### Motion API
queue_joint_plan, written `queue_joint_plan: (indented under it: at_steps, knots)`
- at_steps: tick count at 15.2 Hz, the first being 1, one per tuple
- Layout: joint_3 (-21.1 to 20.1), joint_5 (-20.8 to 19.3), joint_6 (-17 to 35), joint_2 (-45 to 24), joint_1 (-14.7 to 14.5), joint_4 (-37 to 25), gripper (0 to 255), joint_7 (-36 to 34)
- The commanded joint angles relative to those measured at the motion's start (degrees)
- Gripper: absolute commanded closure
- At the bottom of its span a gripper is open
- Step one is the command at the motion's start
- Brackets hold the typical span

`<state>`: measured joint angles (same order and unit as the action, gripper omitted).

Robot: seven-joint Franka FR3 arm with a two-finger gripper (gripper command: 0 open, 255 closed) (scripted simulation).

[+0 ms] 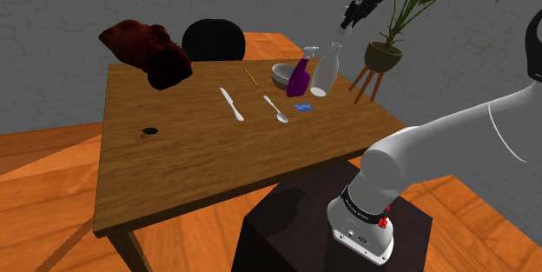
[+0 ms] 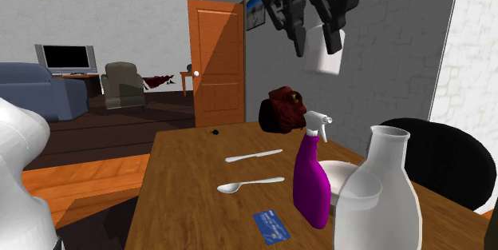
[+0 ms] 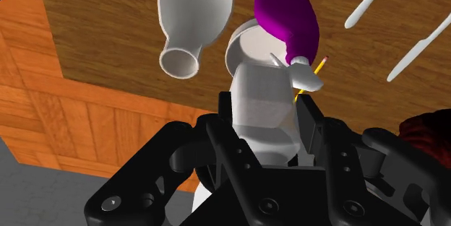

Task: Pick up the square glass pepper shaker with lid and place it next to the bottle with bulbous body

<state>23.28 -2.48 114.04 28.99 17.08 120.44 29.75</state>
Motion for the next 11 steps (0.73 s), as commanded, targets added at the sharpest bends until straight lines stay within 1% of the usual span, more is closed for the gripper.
queue_joint_plan:
  at_steps: [1, 11]
  knots:
    - [1.0, 0.0, 0.6, -0.1, 0.2, 0.5, 255, 1.3]
    - [1.9, -0.4, 8.1, 0.5, 0.7, 8.6, 255, 2.0]
